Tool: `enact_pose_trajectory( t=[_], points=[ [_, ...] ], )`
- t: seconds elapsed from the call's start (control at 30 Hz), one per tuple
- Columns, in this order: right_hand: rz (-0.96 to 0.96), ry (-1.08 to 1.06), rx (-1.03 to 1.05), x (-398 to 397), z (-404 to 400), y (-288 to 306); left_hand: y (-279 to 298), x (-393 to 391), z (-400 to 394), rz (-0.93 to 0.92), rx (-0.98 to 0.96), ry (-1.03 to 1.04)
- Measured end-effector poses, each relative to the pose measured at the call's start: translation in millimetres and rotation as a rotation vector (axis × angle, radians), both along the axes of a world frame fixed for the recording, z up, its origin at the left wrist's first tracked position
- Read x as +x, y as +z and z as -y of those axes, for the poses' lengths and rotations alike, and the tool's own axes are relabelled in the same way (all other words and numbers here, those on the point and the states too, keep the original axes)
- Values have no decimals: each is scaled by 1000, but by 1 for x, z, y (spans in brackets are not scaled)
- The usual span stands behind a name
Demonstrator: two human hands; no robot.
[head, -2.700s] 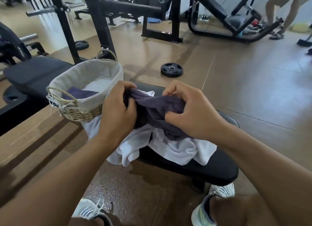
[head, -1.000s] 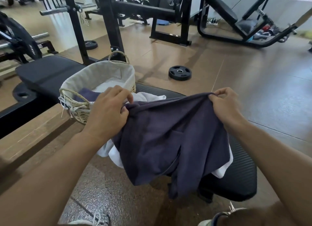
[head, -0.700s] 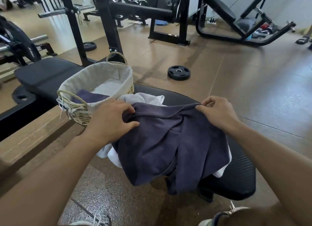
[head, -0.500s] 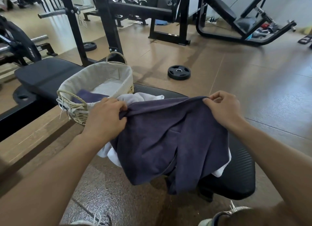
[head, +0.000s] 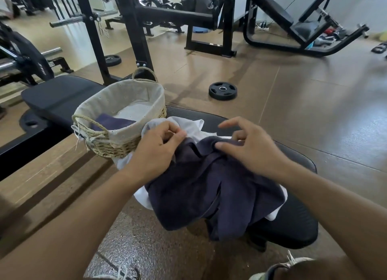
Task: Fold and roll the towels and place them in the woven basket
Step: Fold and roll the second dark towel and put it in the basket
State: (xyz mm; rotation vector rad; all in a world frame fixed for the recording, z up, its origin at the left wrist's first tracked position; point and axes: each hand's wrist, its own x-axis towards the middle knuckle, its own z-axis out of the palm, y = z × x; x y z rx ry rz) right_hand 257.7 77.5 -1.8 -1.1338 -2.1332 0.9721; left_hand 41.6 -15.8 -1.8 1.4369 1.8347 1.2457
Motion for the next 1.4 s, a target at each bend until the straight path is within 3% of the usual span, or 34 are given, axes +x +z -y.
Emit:
enact_pose_trajectory(
  t=[0.1, 0.23, 0.47, 0.7, 0.87, 1.1, 1.27, 1.4],
  points=[
    [115, 131, 68, -12, 21, -3, 0, 14, 4, 48, -18, -79],
    [137, 135, 135, -17, 25, -7, -5, 19, 7, 35, -24, -149],
    [102, 100, -10, -15, 21, -3, -10, 6, 8, -498, 204, -177],
    [46, 197, -108, -9, 7, -9, -19, -1, 7, -648, 135, -205],
    [167, 296, 9, 3, -4, -12, -19, -3, 7, -563, 111, -253],
    [125, 297, -28, 6, -5, -11, -25, 1, 5, -492, 130, -229],
    [14, 175, -91, 5, -6, -6, -14, 5, 7, -157, 133, -34],
    [-66, 117, -160, 3, -1, -3, -7, 11, 7, -95, 192, 41]
  ],
)
